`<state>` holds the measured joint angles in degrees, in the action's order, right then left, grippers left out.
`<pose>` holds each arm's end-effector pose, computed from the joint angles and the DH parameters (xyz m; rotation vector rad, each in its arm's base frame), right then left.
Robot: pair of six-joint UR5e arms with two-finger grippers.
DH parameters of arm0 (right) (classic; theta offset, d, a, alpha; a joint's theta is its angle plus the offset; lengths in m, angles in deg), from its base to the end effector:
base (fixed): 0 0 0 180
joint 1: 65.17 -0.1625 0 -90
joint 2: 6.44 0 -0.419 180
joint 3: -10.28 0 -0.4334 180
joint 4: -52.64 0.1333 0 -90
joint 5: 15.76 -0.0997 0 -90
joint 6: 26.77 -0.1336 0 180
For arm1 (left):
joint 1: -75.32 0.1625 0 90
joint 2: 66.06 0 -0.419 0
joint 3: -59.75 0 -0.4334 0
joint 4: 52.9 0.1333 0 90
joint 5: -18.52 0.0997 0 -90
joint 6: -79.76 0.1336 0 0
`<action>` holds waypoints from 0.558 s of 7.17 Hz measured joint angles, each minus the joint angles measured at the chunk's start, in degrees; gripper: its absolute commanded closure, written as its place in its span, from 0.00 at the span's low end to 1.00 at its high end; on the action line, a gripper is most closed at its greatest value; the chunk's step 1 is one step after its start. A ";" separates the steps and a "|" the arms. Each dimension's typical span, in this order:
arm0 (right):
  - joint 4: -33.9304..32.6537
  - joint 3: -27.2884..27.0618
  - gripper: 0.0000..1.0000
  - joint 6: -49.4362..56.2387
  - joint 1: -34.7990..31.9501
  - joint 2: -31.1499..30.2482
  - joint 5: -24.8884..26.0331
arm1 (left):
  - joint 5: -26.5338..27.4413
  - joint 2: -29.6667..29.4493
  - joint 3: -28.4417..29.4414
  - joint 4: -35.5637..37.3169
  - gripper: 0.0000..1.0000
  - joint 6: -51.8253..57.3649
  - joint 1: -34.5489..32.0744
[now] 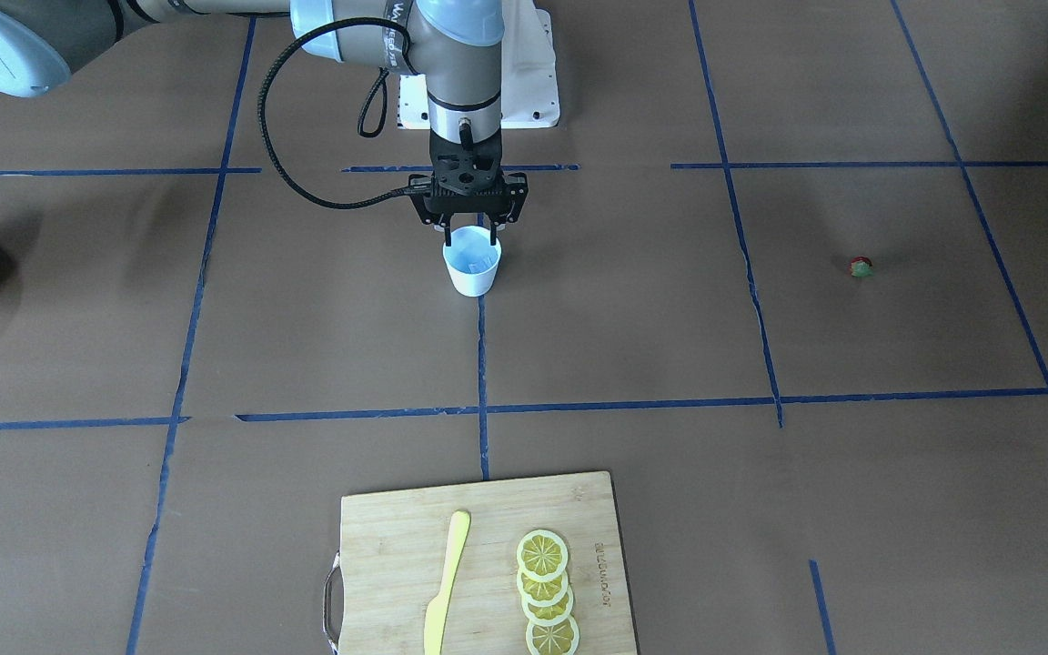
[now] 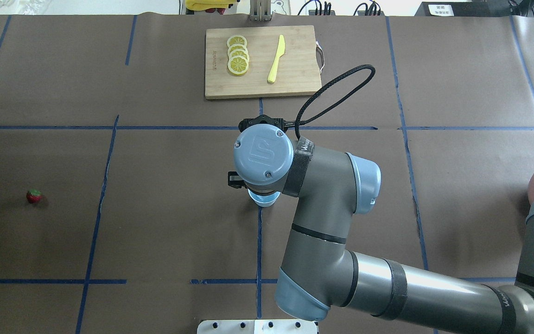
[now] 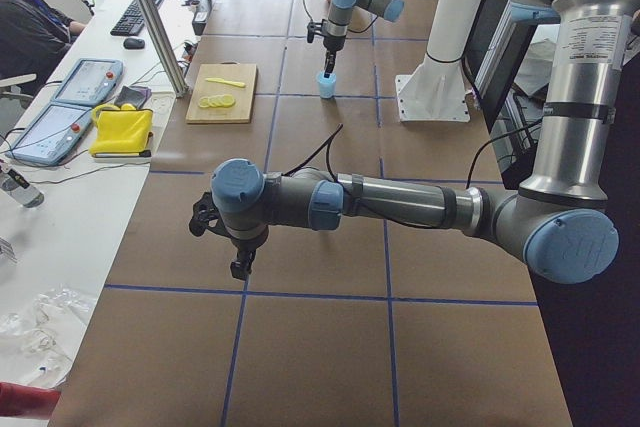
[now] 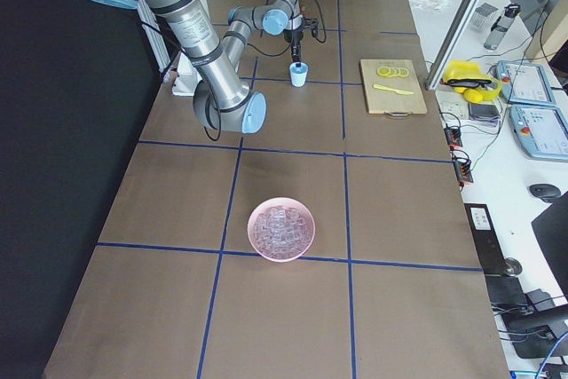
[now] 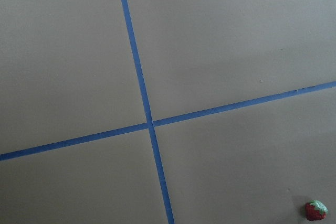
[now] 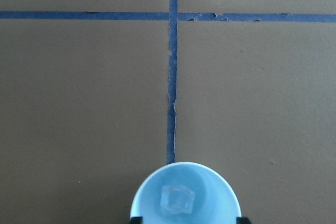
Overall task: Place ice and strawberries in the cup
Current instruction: 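Open the right gripper to drop the ice cube into the cup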
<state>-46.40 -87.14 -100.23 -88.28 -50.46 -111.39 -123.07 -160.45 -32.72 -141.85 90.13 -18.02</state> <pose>-0.6187 -0.3947 0.1311 0.1746 -0.7595 0.0708 -0.0618 -0.5673 0.6010 0.2014 0.8829 0.1599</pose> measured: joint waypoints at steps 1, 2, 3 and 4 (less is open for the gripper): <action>-0.06 -0.10 0.01 0.06 0.00 0.03 -0.16 | 0.00 -0.01 0.00 -0.02 0.00 0.00 0.00; -0.09 -0.37 0.01 0.34 -0.16 0.07 -0.34 | 0.00 0.01 0.07 -0.12 0.00 0.00 0.00; -0.14 -0.84 0.01 0.99 -1.24 -0.03 -1.16 | 0.00 0.02 0.20 -0.35 0.00 0.00 0.00; -0.26 -1.63 0.01 2.46 -3.69 -0.78 -3.50 | 0.00 0.01 0.35 -0.58 0.00 0.00 0.00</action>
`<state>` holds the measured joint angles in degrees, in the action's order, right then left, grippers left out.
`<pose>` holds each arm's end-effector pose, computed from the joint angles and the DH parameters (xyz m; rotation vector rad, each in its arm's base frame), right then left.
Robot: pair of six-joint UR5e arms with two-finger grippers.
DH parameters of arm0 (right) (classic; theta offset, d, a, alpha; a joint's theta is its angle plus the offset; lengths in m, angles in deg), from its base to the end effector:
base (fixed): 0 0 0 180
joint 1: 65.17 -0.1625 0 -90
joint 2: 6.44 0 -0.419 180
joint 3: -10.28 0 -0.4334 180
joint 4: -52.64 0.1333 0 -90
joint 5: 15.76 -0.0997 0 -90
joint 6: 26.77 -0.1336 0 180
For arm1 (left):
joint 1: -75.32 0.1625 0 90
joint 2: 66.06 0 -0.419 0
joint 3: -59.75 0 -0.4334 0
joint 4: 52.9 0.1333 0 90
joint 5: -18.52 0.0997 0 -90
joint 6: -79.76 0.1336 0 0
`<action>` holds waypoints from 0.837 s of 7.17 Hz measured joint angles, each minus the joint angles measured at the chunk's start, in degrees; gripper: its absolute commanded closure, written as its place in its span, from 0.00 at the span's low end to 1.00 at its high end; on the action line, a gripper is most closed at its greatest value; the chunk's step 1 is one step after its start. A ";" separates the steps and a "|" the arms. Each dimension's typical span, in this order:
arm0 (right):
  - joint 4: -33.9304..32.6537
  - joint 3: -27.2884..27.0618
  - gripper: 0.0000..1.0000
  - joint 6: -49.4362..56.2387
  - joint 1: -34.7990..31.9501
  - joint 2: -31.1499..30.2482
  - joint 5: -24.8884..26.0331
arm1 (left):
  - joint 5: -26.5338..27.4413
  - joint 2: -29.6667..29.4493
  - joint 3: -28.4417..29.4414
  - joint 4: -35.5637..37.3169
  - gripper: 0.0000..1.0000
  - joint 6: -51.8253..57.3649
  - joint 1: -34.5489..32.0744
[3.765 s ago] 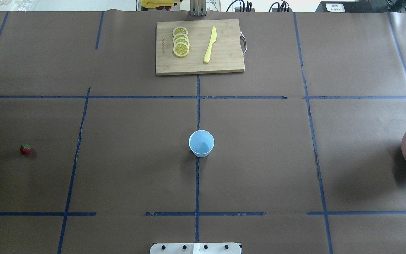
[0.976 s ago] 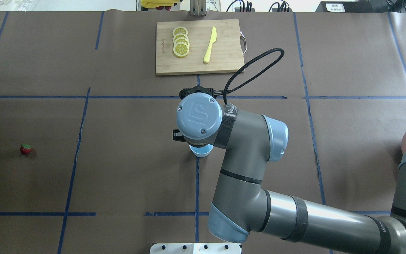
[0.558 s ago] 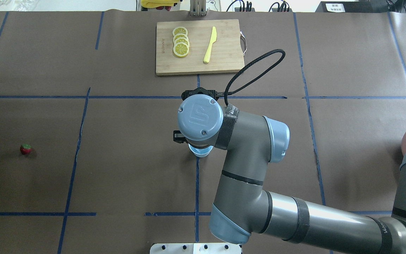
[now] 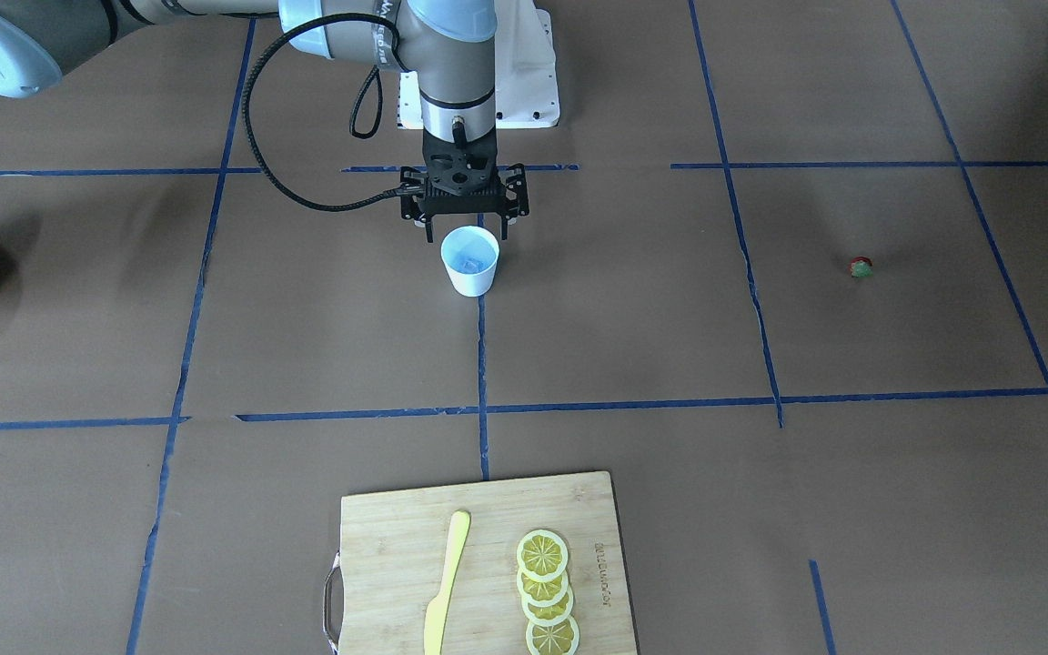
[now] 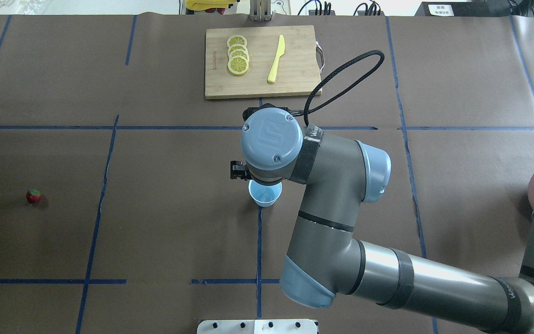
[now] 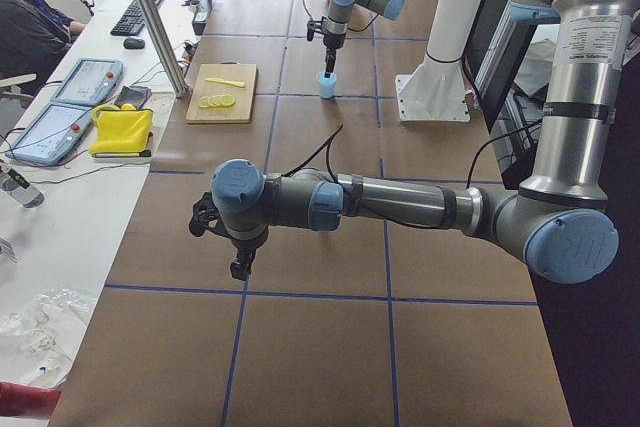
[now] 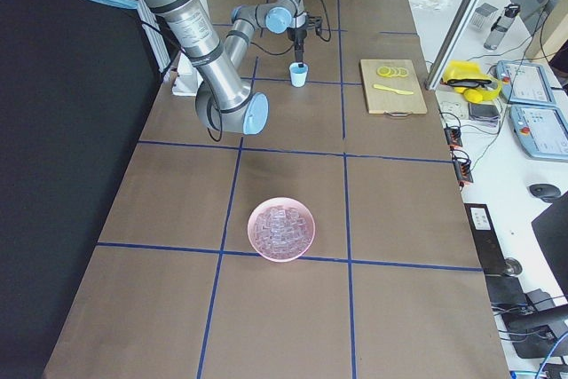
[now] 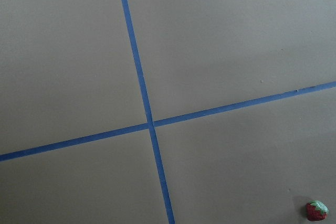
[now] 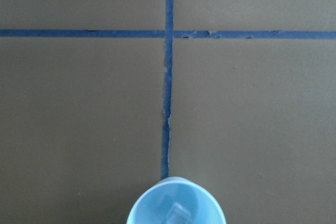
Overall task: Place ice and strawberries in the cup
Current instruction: 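Open the right gripper to drop the ice cube into the cup, then move the right gripper back over the pink ice bowl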
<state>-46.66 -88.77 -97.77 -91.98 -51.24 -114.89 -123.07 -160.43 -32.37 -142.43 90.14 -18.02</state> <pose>-0.5869 -0.4222 0.1289 0.1655 -0.7799 0.0665 -0.0618 -0.5678 0.6034 0.2048 0.8824 0.1617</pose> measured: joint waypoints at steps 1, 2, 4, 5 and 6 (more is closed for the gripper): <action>-0.11 -1.97 0.01 2.69 -3.00 -2.21 -2.91 | 0.02 -0.01 0.03 -0.13 0.00 0.00 0.00; -0.16 -5.50 0.01 6.94 -6.22 -6.26 -5.53 | 0.04 -0.02 0.05 -0.18 0.00 0.00 0.00; 0.30 -14.34 0.01 19.79 -12.77 -18.57 -10.40 | 0.01 -0.02 0.00 -0.20 0.00 0.00 0.02; 1.52 -17.71 0.01 26.71 -15.99 -25.50 -12.00 | 0.02 -0.02 0.03 -0.20 0.00 0.00 0.13; 4.71 -19.33 0.01 33.81 -19.72 -32.41 -14.05 | 0.04 -0.03 0.02 -0.23 0.00 0.00 0.28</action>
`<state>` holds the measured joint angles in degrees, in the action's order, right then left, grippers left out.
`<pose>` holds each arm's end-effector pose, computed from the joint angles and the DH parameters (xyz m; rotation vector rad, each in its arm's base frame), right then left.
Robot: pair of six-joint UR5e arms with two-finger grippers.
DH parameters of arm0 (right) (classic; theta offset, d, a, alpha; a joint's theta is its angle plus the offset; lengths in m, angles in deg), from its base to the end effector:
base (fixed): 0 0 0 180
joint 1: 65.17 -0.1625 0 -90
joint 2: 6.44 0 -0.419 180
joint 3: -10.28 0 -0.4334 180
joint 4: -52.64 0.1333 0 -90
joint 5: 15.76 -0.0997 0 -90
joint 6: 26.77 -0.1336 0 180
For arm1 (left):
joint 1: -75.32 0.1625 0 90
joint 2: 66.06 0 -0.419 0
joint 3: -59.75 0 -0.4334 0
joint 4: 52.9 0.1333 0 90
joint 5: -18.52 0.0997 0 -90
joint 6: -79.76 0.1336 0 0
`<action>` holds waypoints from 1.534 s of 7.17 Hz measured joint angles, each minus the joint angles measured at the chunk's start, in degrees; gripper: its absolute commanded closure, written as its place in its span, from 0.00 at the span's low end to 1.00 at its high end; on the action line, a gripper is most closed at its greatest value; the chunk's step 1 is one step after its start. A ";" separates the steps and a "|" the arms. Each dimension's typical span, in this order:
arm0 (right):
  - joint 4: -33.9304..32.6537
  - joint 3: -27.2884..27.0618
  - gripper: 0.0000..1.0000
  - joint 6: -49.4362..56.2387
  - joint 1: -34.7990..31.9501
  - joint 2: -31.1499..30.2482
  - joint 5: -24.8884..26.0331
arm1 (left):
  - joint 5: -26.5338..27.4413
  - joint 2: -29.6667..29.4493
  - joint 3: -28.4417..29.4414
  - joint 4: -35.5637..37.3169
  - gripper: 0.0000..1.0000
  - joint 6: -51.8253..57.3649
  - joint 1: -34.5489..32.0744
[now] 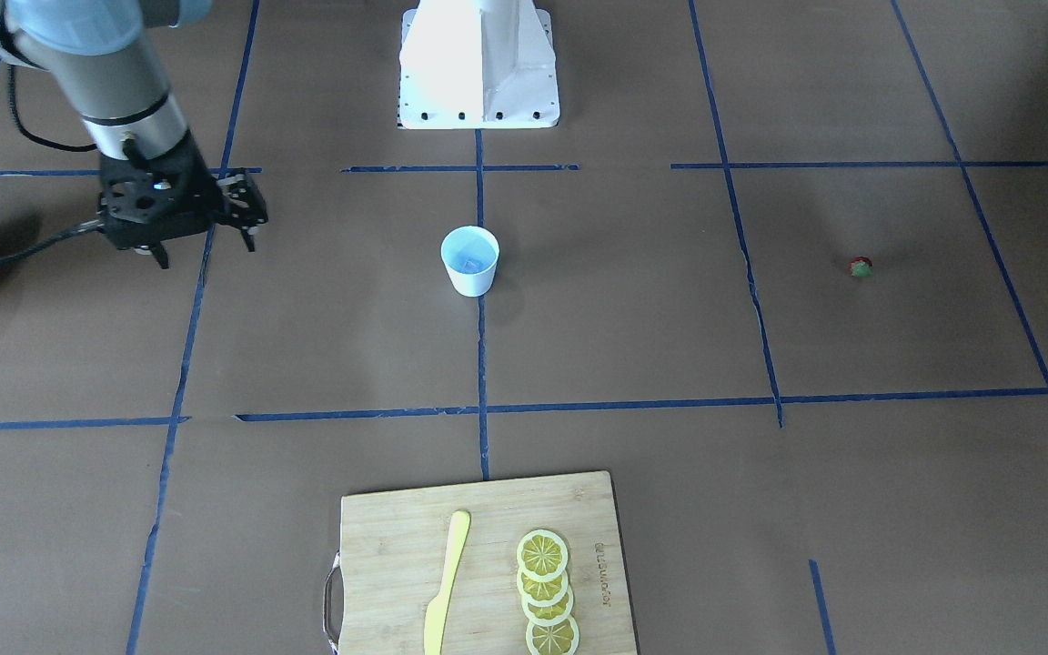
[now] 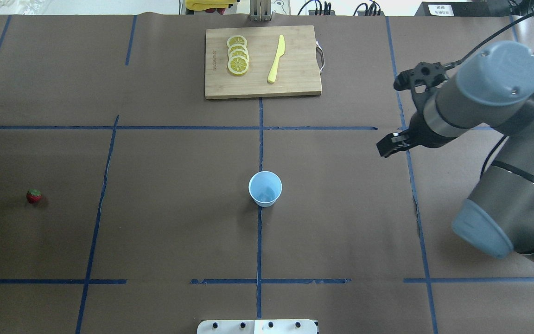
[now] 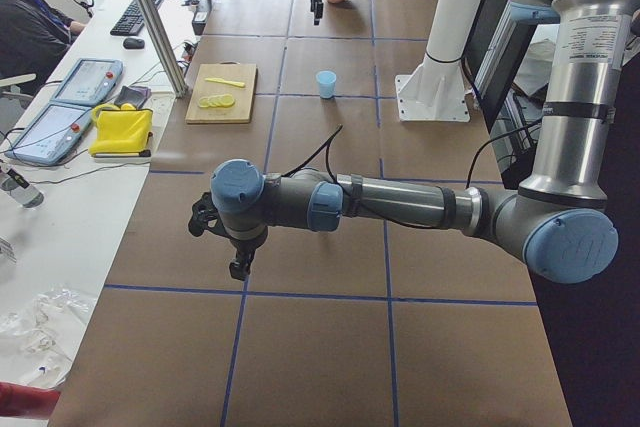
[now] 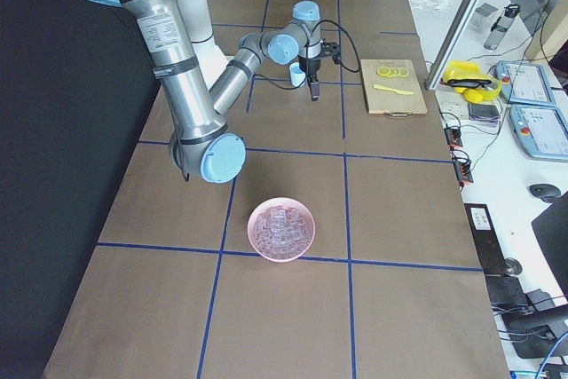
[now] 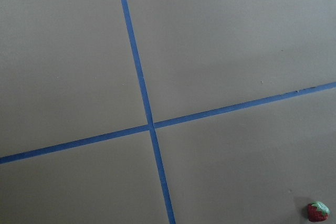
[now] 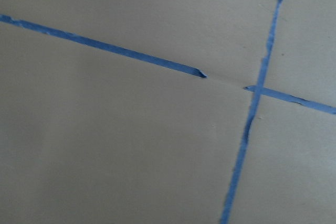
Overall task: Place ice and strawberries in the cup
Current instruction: 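Move the right gripper back over the pink ice bowl, then grasp another ice cube from the pink bowl with the right gripper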
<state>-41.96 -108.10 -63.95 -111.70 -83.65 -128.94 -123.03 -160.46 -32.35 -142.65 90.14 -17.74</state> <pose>-0.3351 -0.4708 0.3250 0.2274 -0.7063 -0.2338 -0.0591 -0.5686 0.6029 0.2063 0.8818 0.1680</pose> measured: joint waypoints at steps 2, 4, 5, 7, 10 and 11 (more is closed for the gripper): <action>9.54 -0.18 0.01 14.03 -8.04 -13.12 -5.55 | -0.03 0.00 -0.13 0.00 0.00 0.02 0.12; 14.20 0.58 0.01 30.78 -16.39 -23.74 -9.65 | -0.04 0.00 -0.23 -0.04 0.00 0.02 0.16; 14.77 1.56 0.01 39.26 -20.11 -27.01 -11.05 | -0.04 0.00 -0.29 -0.06 0.00 0.01 0.16; 15.08 5.79 0.01 56.29 -26.51 -29.34 -14.90 | -0.04 0.00 -0.40 -0.07 0.00 0.00 0.16; 15.18 8.07 0.02 69.70 -28.58 -29.42 -15.68 | -0.04 0.00 -0.30 -0.04 0.00 0.02 0.16; 15.13 8.64 0.02 72.30 -28.21 -29.38 -15.40 | -0.04 0.00 -0.18 -0.05 0.00 0.06 0.16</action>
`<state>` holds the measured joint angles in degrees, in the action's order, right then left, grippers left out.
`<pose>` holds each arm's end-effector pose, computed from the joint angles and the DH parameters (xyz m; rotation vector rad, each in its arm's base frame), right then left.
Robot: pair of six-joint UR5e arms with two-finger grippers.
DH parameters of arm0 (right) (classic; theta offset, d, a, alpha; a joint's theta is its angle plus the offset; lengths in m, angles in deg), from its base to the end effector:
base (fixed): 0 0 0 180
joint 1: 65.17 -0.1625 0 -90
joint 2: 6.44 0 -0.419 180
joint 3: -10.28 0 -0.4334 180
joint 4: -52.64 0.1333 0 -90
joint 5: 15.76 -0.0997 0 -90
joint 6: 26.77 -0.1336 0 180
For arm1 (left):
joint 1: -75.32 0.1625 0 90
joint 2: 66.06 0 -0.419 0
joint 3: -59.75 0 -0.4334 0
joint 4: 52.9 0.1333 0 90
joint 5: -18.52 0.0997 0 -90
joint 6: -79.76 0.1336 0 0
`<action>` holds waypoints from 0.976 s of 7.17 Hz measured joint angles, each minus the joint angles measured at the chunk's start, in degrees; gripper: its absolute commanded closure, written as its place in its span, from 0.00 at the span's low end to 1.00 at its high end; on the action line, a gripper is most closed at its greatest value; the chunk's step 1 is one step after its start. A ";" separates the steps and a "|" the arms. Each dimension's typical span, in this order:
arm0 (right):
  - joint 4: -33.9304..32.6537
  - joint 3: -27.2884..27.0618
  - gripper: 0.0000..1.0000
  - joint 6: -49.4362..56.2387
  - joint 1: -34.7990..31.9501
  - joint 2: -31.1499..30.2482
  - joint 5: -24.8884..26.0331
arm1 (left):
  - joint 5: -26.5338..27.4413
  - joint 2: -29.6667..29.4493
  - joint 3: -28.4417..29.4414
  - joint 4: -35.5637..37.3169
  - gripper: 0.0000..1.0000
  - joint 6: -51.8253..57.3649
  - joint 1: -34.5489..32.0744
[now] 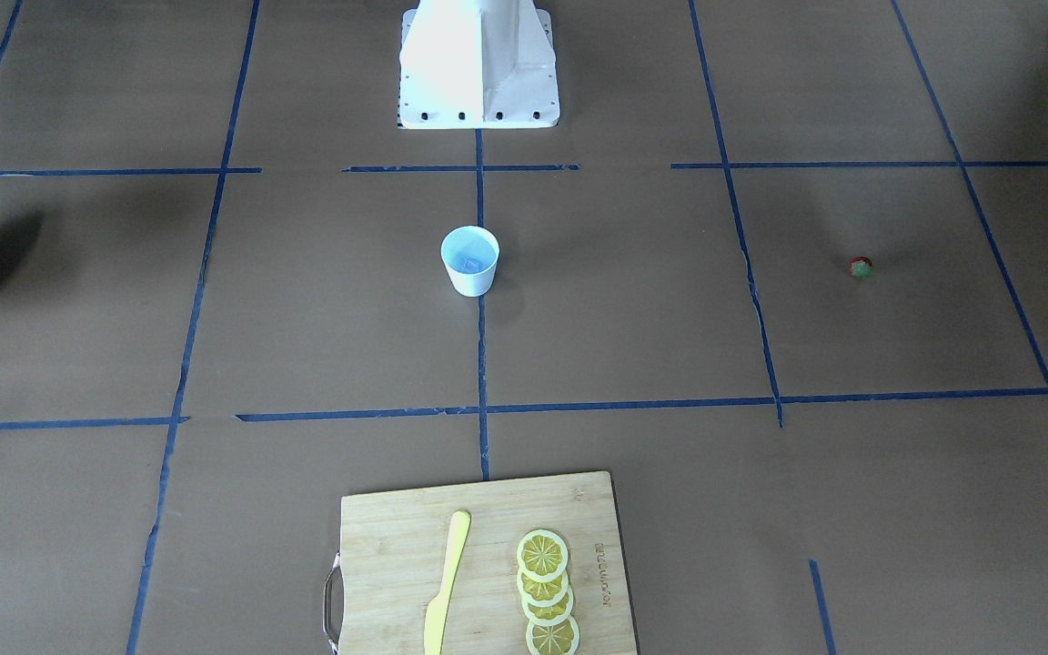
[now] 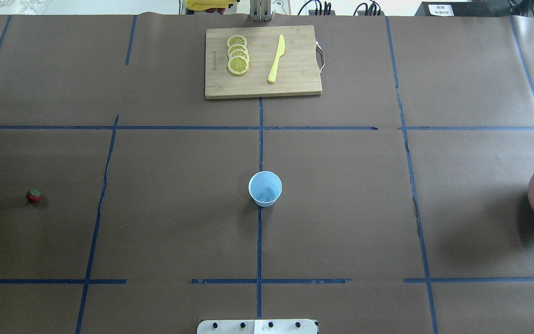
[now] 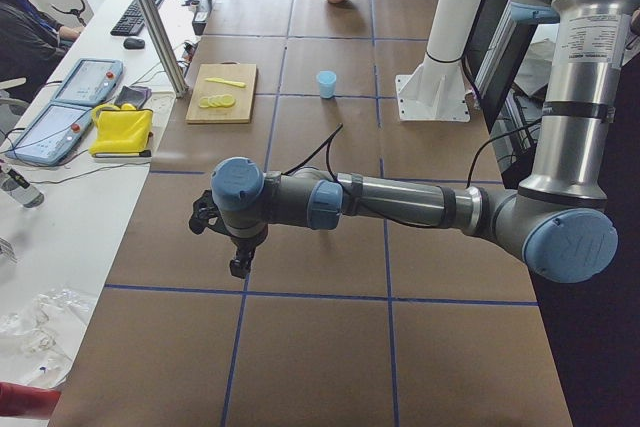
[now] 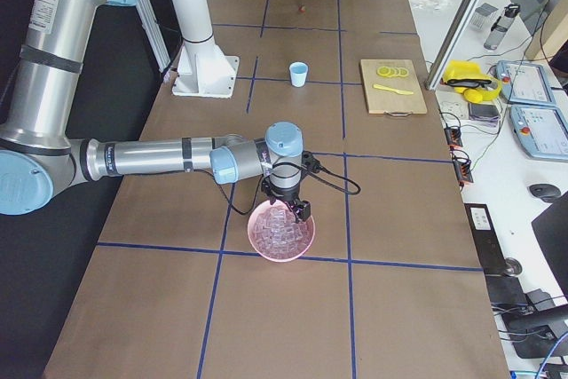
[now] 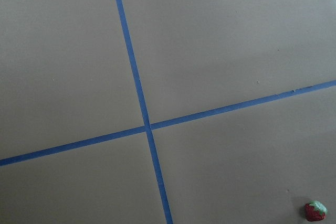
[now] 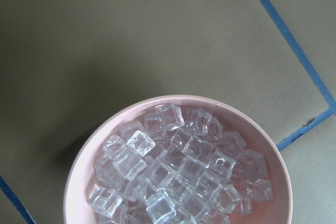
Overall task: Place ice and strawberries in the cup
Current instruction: 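Grasp another ice cube from the pink bowl with the right gripper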
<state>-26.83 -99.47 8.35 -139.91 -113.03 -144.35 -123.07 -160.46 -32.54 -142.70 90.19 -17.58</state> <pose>-0.0662 -0.4325 0.6180 0.3550 -0.6442 -0.9214 -0.0575 -0.5689 0.6010 0.2094 0.8822 0.1733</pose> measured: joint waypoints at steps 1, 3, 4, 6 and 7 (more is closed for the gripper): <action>0.02 0.87 0.02 1.48 0.86 0.00 0.52 | 0.00 0.00 0.05 -0.01 0.00 0.02 0.00; 0.23 2.69 0.02 2.05 3.05 -0.01 1.46 | 0.00 0.05 0.08 0.00 0.00 0.03 0.12; 0.31 3.26 0.02 1.99 3.99 -0.04 1.80 | 0.00 0.07 0.08 0.03 0.00 0.03 0.15; 1.89 4.77 0.03 1.87 5.58 -0.07 3.15 | 0.02 0.08 0.09 0.01 0.00 0.03 0.17; 4.04 6.48 0.04 1.81 6.29 0.00 3.54 | 0.04 0.09 0.09 -0.01 0.00 0.03 0.17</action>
<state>-22.79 -92.99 10.16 -133.62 -113.03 -140.80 -123.04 -160.37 -32.45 -142.71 90.22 -17.40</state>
